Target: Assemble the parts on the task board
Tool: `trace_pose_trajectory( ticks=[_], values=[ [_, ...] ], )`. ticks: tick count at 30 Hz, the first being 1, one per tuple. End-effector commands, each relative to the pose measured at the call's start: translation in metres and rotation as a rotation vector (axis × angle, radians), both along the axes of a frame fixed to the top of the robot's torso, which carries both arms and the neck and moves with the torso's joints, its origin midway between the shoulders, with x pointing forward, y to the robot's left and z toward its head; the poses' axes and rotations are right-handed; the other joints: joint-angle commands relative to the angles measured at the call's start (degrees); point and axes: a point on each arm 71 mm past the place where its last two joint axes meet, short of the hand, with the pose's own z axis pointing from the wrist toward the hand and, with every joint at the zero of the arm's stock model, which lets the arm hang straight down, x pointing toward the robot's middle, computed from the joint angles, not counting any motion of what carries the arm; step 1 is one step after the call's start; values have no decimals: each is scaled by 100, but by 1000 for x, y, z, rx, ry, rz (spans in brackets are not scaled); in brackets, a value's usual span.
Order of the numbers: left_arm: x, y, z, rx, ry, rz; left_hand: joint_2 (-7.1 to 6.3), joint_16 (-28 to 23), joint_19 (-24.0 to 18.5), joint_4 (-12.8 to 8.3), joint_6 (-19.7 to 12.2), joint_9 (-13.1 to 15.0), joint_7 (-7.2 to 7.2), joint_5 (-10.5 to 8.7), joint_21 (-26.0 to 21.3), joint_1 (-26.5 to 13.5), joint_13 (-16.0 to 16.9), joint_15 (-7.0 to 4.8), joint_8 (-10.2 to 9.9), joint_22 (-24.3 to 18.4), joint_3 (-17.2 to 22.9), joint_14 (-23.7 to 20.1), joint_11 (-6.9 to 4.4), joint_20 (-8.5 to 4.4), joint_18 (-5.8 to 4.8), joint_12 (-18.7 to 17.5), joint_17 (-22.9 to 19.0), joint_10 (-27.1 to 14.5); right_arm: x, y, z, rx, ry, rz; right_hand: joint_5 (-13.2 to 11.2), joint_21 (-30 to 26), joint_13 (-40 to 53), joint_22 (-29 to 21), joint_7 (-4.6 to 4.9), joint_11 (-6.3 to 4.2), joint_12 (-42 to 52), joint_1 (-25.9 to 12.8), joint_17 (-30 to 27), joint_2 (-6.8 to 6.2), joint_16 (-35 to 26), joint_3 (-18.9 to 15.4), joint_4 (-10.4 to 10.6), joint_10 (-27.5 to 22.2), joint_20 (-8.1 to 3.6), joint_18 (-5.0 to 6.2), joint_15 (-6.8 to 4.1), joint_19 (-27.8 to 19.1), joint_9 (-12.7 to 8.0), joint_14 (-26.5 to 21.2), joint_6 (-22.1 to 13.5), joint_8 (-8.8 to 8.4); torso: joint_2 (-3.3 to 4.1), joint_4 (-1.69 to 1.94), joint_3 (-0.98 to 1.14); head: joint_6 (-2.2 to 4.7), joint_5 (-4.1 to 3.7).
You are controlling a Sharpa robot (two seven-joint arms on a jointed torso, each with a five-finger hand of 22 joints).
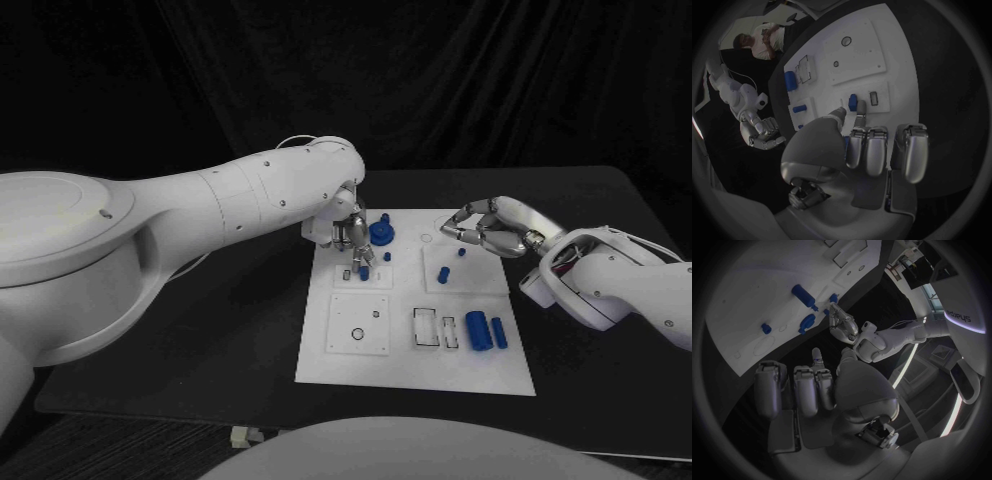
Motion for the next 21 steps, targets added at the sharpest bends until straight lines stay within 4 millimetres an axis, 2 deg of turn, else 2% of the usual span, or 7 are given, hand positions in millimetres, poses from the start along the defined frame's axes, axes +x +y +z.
trace_pose_trajectory(
  ticks=[1, 8, 13, 21],
  values=[
    [-1, 1, -1, 32, 12, 2, 7, 15, 358, 18, 42, -10, -6, -110, -35, -60, 1506, 33, -40, 1313, -40, 606, 50, 47, 74, 15, 1509, 600, -1, 0, -2, -7, 15, -4, -22, -29, 1493, 1261, 9, 34, -15, -5, 1510, 40, 15, -12, 10, 598, 32, 49, 27, 166, -7, 606, 46, 19, 1, 1, 0, 0, -3],
    [-2, 0, -2, 36, 17, -2, 19, 15, 354, -21, 60, -7, -19, -86, -45, -21, 1506, 31, -41, 1310, -27, 606, 43, 47, 76, 15, 1509, 600, -1, 0, -2, -8, 16, -3, -22, -29, 1493, 1261, 9, 34, -15, -5, 1510, 40, 15, -12, 10, 598, 32, 49, 27, 166, -7, 606, 46, 19, -2, -4, 0, 0, 12],
    [-3, -1, -3, 40, 19, -2, 29, 15, 344, -106, 116, 2, -42, 115, -69, 48, 1506, 14, -35, 1302, 6, 606, 23, 35, 82, 15, 1509, 600, -1, 0, -2, -8, 16, -2, -26, -37, 1493, 1257, 8, 36, -15, -7, 1510, 42, 15, -14, 7, 598, 33, 51, 28, 160, -7, 606, 49, 20, 1, -1, 1, 0, 0],
    [-3, -2, -5, 44, 24, -5, 19, 15, 341, -148, 125, 3, -50, 135, -79, 84, 1506, 8, -38, 1298, 19, 606, 16, 30, 84, 15, 1509, 600, -1, 0, -2, -8, 17, -2, -26, -43, 1493, 1255, 8, 36, -15, -6, 1510, 43, 15, -14, 3, 598, 33, 53, 28, 156, -7, 606, 51, 21, 0, 1, 1, 0, -5]
  ],
)
